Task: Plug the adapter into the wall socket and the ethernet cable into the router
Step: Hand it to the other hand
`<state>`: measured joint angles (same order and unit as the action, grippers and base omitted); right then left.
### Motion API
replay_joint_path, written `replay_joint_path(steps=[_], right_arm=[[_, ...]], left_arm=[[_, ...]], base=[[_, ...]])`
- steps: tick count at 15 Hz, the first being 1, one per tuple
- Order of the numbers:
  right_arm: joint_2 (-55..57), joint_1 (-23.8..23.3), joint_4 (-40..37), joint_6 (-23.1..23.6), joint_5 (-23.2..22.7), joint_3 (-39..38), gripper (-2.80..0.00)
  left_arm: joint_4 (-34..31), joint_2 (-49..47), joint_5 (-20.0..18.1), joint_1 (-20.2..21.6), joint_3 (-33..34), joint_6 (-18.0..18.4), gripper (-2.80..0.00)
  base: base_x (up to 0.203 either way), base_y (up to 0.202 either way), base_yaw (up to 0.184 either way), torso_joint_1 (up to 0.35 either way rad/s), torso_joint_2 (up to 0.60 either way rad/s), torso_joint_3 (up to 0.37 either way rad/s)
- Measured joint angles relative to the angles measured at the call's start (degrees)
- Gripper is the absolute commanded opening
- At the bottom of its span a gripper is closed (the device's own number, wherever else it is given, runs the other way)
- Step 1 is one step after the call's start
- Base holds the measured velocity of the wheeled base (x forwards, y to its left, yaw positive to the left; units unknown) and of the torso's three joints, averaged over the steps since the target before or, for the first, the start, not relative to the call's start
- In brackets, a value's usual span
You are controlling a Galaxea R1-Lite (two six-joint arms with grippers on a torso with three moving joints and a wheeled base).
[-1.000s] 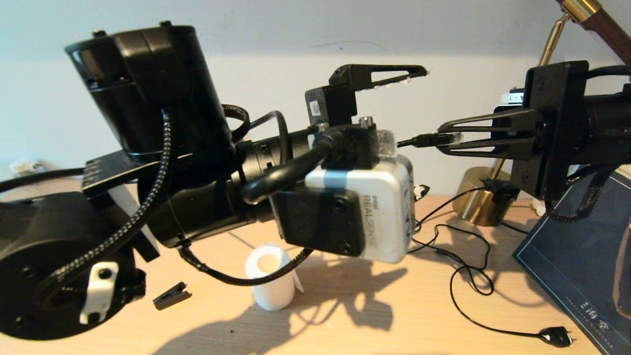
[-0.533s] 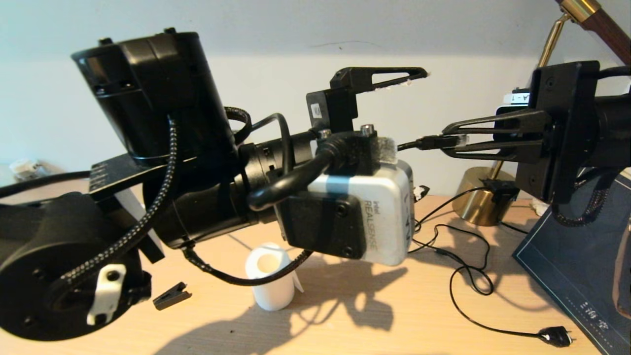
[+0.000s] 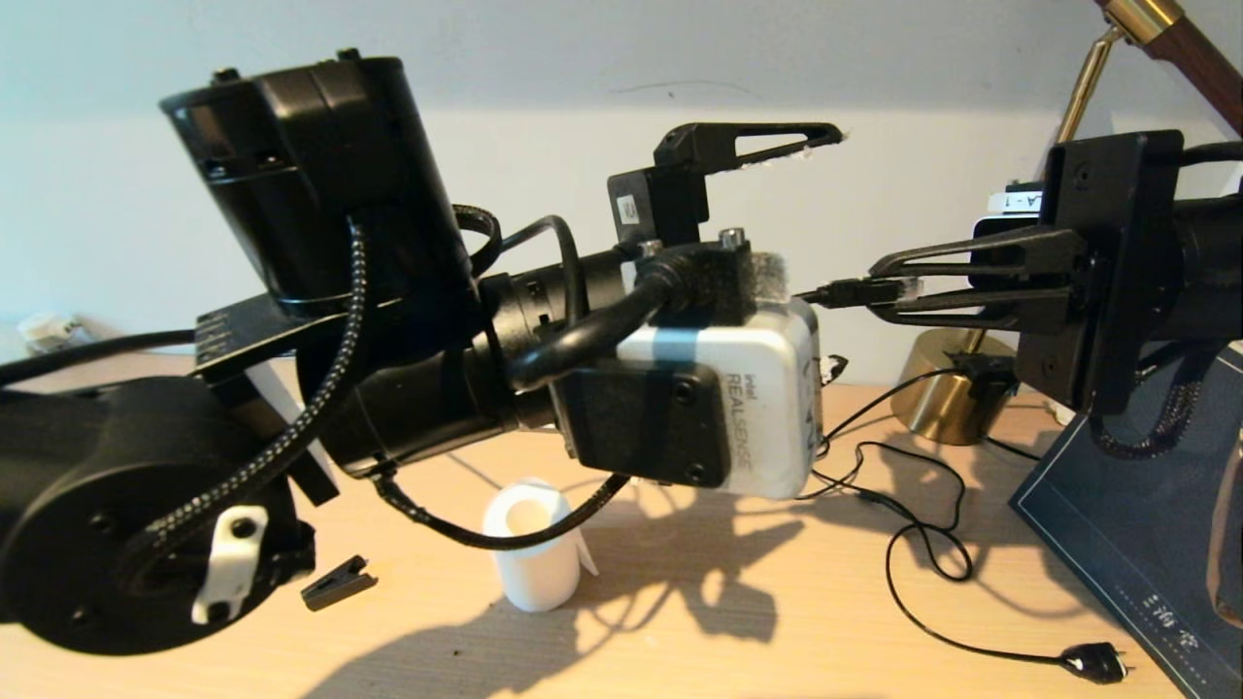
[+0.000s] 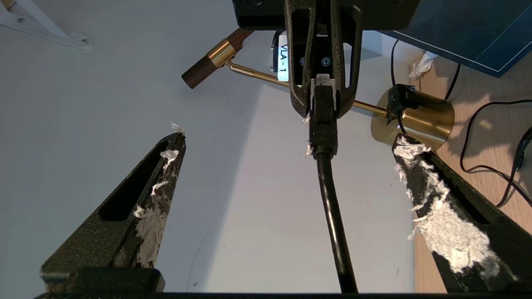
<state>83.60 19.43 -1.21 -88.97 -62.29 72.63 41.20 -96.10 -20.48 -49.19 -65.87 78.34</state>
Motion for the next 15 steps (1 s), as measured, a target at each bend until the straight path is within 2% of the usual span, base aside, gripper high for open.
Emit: replay_joint_path(steps=[12, 13, 15], right_arm=[[-0.3, 0.8, 0.2, 0.1, 0.1, -0.3, -2.80], [-0.3, 0.8, 0.3, 0.1, 0.1, -0.3, -2.80], [-0.3, 0.8, 0.3, 0.5, 0.2, -0.5, -2.80]], left_arm=[[0.0, -1.4, 0.0, -0.1, -0.6, -0.1, 0.00], [0.1, -1.5, 0.0, -0.1, -0.6, -0.2, -2.80], [0.0, -1.7, 0.0, -0.3, -0.6, -0.5, -2.80]], base=[[0.000, 0.000, 0.000, 0.000, 0.00, 0.000], [0.000, 0.000, 0.000, 0.000, 0.00, 0.000], [0.000, 0.000, 0.000, 0.000, 0.00, 0.000]])
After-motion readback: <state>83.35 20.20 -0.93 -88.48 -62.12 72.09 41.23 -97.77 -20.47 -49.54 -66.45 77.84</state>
